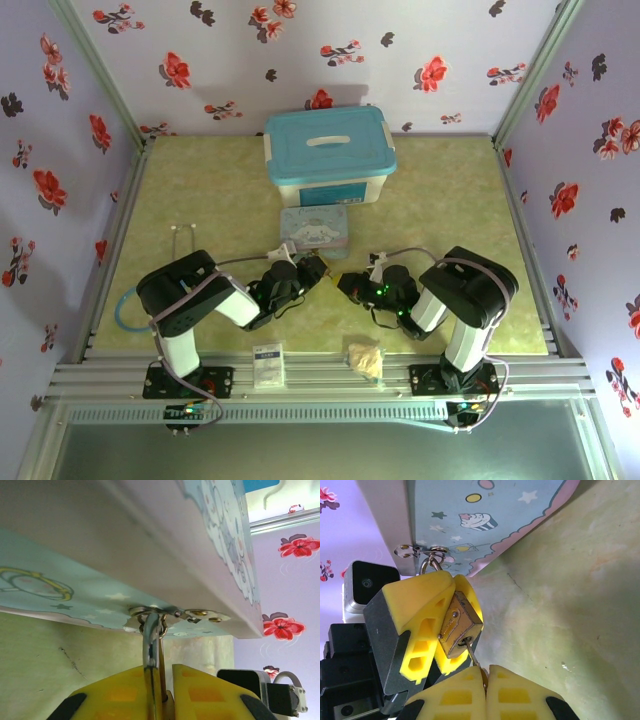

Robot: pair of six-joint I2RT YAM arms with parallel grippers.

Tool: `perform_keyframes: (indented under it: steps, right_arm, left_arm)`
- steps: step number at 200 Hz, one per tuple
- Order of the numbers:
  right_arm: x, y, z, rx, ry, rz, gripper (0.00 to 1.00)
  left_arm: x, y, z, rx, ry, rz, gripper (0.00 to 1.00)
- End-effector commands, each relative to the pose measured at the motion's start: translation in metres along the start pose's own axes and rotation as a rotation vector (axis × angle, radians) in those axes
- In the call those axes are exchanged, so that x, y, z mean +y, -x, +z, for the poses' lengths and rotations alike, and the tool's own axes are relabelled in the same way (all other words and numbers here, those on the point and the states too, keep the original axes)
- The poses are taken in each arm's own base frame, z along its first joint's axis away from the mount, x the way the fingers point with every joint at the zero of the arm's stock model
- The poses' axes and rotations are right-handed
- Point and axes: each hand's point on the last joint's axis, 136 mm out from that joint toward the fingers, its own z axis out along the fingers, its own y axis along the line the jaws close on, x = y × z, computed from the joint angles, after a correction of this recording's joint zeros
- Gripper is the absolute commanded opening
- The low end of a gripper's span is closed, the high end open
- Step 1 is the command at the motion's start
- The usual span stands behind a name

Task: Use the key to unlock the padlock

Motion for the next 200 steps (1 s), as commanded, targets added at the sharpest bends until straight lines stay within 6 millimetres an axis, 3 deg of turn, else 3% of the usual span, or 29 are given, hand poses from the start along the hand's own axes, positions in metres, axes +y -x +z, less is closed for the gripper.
perform_keyframes:
  steps: [1, 41, 59, 87, 178, 200]
  right_arm:
    - [0.033, 0.01, 0.005, -0.011, 0.104, -0.017, 0.0]
    - [0.051, 0.018, 0.005, -0.008, 0.158, 0.029, 0.0]
    - [0.06, 0.026, 0.009, 0.022, 0.188, 0.133, 0.0]
    - [0.08, 0.035, 0.009, 0.017, 0.239, 0.133, 0.0]
    - [0.078, 0.035, 0.008, 0.053, 0.241, 0.112, 0.0]
    - [0.087, 0.038, 0.013, 0.058, 0.265, 0.082, 0.0]
  left_arm:
    - [-0.053, -0.005, -0.001, 0.035, -0.187, -0.043, 0.0]
    - [-0.058, -0.008, -0.002, 0.04, -0.202, -0.06, 0.0]
    - [-0.068, -0.006, -0.005, 0.032, -0.223, -0.066, 0.0]
    - [-0.083, -0.005, -0.005, 0.035, -0.26, -0.074, 0.0]
    - [-0.09, -0.008, -0.003, 0.05, -0.276, -0.062, 0.0]
    - [-0.092, -0.015, -0.001, 0.069, -0.272, -0.053, 0.0]
